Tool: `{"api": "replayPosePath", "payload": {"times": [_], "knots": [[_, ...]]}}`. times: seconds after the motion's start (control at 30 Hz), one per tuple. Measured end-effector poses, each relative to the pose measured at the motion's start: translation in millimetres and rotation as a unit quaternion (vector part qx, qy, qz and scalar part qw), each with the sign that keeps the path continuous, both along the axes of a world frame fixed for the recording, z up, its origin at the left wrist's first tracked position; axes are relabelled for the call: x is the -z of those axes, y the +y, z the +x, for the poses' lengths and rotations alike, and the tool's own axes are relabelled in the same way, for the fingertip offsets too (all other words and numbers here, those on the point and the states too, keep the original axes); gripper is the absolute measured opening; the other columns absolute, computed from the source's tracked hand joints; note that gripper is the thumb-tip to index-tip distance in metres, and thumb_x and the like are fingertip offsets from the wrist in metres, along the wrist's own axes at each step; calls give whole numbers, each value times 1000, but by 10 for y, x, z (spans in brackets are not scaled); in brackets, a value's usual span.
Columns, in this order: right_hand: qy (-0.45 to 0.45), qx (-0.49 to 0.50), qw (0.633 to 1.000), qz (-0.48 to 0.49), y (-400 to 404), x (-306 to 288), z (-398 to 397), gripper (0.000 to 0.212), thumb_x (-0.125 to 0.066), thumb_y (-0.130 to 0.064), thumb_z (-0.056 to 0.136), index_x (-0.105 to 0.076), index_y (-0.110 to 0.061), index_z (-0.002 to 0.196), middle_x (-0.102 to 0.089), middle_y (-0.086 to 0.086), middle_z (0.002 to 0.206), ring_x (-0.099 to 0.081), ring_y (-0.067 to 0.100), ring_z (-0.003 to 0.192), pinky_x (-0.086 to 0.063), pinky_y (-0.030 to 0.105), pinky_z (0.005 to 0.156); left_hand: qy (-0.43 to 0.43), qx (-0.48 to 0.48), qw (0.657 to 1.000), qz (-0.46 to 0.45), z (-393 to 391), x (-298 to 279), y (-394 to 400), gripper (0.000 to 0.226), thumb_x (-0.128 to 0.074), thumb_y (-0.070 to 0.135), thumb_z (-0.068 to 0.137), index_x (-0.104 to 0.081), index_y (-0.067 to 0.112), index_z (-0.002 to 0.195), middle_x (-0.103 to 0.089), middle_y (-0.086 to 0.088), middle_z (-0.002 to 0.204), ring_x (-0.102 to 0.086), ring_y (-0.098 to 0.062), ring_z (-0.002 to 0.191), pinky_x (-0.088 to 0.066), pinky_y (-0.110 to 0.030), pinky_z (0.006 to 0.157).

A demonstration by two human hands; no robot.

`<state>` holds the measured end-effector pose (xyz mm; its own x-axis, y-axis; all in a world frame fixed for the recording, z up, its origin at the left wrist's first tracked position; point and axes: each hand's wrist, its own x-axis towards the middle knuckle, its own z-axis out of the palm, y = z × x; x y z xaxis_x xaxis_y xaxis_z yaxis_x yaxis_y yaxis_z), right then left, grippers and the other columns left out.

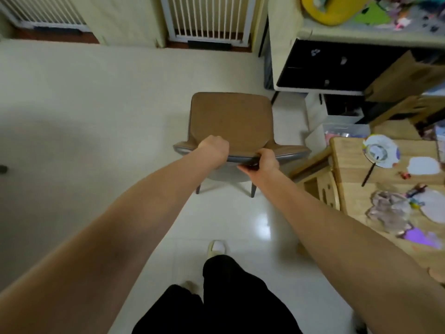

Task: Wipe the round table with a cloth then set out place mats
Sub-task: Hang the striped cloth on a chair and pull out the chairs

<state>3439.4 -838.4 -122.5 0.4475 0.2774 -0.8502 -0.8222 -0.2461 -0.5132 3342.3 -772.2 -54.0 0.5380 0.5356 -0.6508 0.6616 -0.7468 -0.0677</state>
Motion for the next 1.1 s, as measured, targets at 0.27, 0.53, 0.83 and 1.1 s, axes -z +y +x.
{"api": "replayPosePath", "payload": {"times": [0.27,0.53,0.83,1.1], "knots": [[-16,-59,998,-9,-48,-79,-631,62,-56,-2,82,-37,-19,138,-52,18,123,-57,40,100,-56,59,65,8,-76,996,53,-699,-125,-254,23,-46,1,92,-61,1,110,-63,-14,113,-61,-27,103,-47,-30,78],[-60,-221,973,-5,-348,-81,-1102,65,-56,1,73,-41,-14,134,-54,20,118,-60,42,94,-57,58,60,-16,-231,972,36,-1354,-87,-877,19,-52,9,92,-61,4,109,-58,-10,97,-57,-24,87,-45,-28,72],[-53,-399,915,7,-210,-152,-1477,58,-56,0,65,-52,-7,123,-60,20,109,-63,43,87,-56,60,60,4,-400,916,14,-1722,-195,-1219,27,-56,14,89,-60,5,114,-53,-10,96,-57,-29,90,-44,-32,70],[-48,-625,779,6,189,-194,-1411,38,-52,0,78,-53,-4,116,-59,20,115,-61,40,95,-58,54,66,-57,-607,793,-3,-1497,-144,-1439,21,-55,14,92,-59,6,110,-52,-8,90,-53,-26,81,-43,-33,69]]}}
